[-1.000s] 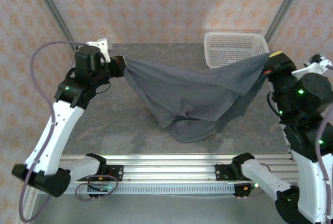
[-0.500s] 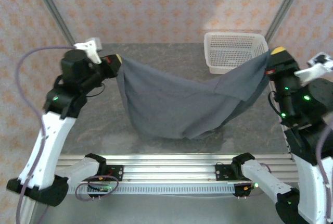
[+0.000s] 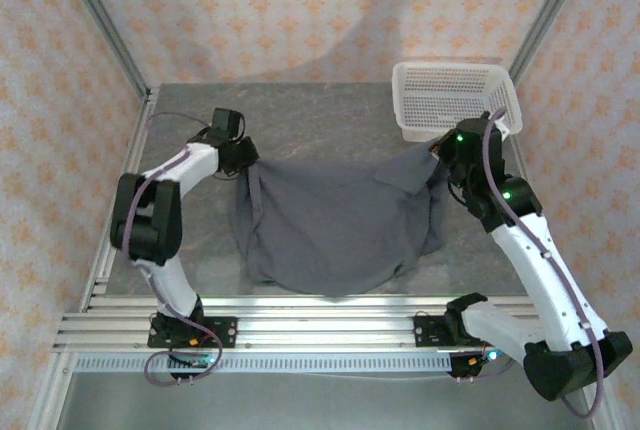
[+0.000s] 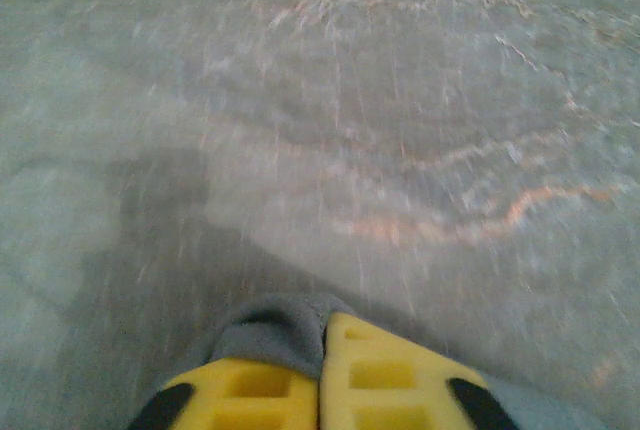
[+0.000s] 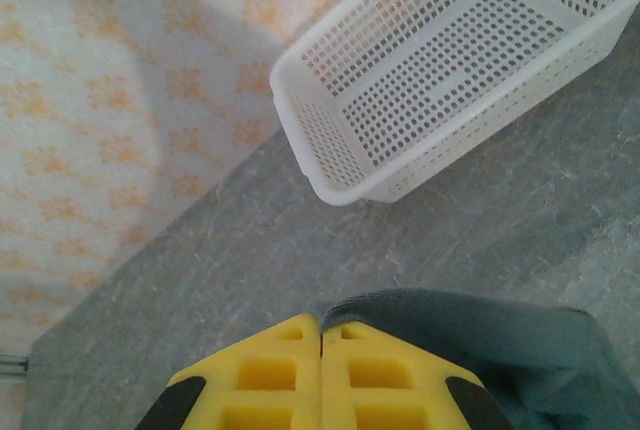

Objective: Fold the inside-out t-shirt

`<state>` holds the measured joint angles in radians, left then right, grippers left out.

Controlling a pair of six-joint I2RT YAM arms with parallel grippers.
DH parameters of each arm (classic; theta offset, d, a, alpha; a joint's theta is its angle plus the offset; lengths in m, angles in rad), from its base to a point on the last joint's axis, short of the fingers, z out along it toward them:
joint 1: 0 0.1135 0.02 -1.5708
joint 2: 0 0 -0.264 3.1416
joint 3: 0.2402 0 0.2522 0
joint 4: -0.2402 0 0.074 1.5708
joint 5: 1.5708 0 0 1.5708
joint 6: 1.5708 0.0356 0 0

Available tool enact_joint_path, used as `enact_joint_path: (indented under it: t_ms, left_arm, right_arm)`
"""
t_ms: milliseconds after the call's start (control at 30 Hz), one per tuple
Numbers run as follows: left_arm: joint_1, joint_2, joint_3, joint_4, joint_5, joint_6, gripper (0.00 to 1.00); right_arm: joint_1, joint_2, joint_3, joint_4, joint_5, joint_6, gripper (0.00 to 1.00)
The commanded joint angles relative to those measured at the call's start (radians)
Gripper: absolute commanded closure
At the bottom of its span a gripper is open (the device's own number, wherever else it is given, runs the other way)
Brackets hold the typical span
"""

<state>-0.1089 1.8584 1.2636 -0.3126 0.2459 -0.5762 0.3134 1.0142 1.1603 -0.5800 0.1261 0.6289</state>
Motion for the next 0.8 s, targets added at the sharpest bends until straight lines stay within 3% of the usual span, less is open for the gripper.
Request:
enact_joint_path:
  t_ms: [0, 100, 267, 467, 667, 767]
  left_arm:
    - [0.010, 0.032, 0.121, 0.050, -0.054, 0.030, 0.76]
    - [0.012, -0.029, 0.110, 0.011, -0.095, 0.068, 0.65]
    - [-0.014, -0.258, -0.001, -0.172, -0.229, 0.059, 0.67]
    - [-0.235, -0.405, -0.140, -0.344, -0.476, 0.126, 0.74]
    - [-0.344, -0.364, -0.222, -0.345, -0.438, 0.157, 0.73]
    - [-0.348, -0.290, -0.218, -0.309, -0.386, 0.181, 0.70]
  right_arm:
    - [0.000, -0.006, -0.003, 0.055, 0.001, 0.009, 1.00]
    - [-0.003, -0.009, 0.002, 0.044, 0.008, -0.006, 1.00]
    - [-0.003, -0.032, 0.000, 0.035, 0.011, -0.011, 1.00]
    - [-0.003, -0.047, -0.025, 0.042, -0.028, 0.008, 1.00]
    - [-0.002, -0.057, -0.030, 0.039, -0.046, 0.014, 1.00]
    - [-0.001, -0.057, -0.031, 0.039, -0.049, 0.015, 1.00]
